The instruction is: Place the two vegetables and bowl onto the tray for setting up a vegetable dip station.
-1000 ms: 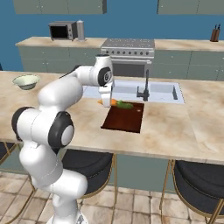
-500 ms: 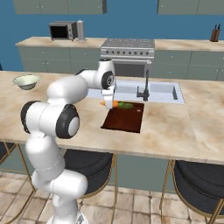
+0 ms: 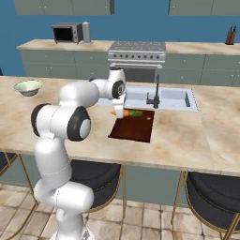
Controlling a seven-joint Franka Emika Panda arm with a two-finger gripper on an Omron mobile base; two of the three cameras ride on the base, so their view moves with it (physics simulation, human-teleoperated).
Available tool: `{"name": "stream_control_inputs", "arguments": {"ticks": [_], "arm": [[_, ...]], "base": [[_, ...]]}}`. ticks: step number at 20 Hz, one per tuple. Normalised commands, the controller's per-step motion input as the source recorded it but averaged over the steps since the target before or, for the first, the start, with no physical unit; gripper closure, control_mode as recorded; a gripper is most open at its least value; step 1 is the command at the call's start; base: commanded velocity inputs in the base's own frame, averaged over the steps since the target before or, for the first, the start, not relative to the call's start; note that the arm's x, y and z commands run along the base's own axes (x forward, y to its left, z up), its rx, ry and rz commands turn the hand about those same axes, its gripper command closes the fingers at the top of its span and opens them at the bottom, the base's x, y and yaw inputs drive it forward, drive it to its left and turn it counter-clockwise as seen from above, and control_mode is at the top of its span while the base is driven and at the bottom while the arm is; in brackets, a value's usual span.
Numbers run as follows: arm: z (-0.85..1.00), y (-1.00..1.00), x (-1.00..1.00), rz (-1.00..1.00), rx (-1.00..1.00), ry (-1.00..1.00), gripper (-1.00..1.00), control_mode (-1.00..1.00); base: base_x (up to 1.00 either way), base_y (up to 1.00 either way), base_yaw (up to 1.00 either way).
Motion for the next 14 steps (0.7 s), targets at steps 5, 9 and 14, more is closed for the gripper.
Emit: {"name": "stream_control_inputs", "arguments": {"ticks": [5, 9, 14], "arm": [[-0.25, -0.04, 0.25, 0.0, 0.0, 0.0, 1.0, -1.0], [-0.24, 0.0, 0.28, 0.0, 0.0, 0.0, 1.0, -1.0], [-0.25, 0.0, 0.34, 0.0, 0.0, 0.0, 1.0, -1.0]], "base": [[0.0, 0.0, 0.0], [0.0, 0.0, 0.0], [0.0, 0.0, 0.0]]}}
